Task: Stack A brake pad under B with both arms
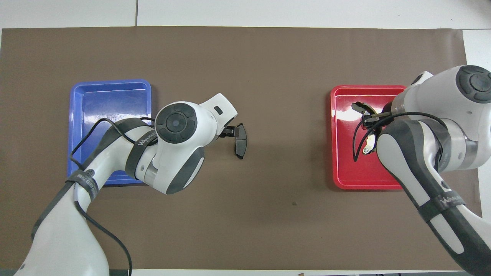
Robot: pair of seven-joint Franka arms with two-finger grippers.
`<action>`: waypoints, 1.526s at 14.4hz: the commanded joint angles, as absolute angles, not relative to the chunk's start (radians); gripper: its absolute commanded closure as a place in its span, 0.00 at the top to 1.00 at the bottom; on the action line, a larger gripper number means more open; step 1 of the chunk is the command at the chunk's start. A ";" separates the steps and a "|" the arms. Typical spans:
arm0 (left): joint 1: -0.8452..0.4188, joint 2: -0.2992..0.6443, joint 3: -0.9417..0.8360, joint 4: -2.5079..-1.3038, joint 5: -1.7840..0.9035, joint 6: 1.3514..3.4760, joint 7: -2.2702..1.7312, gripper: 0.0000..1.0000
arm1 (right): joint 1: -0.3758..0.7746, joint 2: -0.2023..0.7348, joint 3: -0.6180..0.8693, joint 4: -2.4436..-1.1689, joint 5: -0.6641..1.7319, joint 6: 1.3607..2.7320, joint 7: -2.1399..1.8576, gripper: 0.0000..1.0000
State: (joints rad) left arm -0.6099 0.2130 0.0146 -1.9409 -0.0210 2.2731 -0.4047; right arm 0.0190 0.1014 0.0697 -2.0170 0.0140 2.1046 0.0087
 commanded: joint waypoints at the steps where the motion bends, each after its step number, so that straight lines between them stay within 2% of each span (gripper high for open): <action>1: -0.522 0.097 0.012 -1.999 -0.009 2.136 -0.297 0.99 | 0.135 0.130 0.078 -1.973 0.020 2.095 0.188 0.00; 3: -0.436 0.051 0.011 -1.999 -0.009 2.044 -0.177 0.99 | 0.199 0.155 0.080 -1.951 0.021 2.121 0.268 0.00; 6: -0.306 0.003 0.012 -1.997 -0.009 1.957 -0.050 0.99 | 0.281 0.213 0.080 -1.855 0.021 2.100 0.308 0.00; 10: -0.155 -0.037 0.017 -1.961 -0.009 1.919 -0.020 0.99 | 0.431 0.379 0.078 -1.685 0.003 2.092 0.546 0.00; 12: -0.103 -0.051 0.017 -1.907 -0.009 1.864 -0.018 0.99 | 0.457 0.403 0.078 -1.677 0.003 2.118 0.569 0.00; 15: -0.061 -0.034 0.017 -1.761 -0.008 1.699 0.030 0.99 | 0.505 0.442 0.077 -1.674 0.000 2.175 0.600 0.00; 18: -0.051 -0.028 0.018 -1.666 -0.006 1.583 0.037 0.99 | 0.517 0.459 0.077 -1.690 -0.009 2.204 0.604 0.00; 22: -0.025 -0.041 0.018 -1.629 0.006 1.493 0.113 0.99 | 0.532 0.465 0.077 -1.724 -0.012 2.253 0.607 0.00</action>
State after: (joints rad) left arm -0.0421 -0.0485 0.0271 -1.6562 -0.0135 1.5501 0.0587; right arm 0.5275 0.4713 0.0786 -1.7071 0.0071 2.2222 0.5816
